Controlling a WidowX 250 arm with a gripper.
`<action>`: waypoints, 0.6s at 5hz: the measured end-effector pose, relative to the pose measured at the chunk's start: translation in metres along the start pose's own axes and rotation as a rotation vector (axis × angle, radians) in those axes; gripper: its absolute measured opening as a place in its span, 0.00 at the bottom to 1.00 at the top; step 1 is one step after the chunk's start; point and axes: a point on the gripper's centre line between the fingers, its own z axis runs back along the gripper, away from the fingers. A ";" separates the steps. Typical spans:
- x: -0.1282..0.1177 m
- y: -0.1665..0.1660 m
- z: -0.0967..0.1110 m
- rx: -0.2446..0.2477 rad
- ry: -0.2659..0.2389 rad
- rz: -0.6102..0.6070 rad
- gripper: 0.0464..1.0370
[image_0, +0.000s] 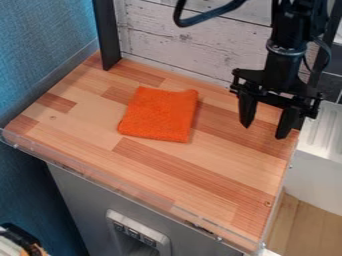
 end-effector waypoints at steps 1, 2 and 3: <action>0.002 -0.001 -0.008 -0.001 0.010 -0.001 0.33; 0.004 -0.002 -0.016 -0.002 0.001 -0.001 0.12; 0.005 -0.002 -0.024 -0.001 0.007 -0.003 0.02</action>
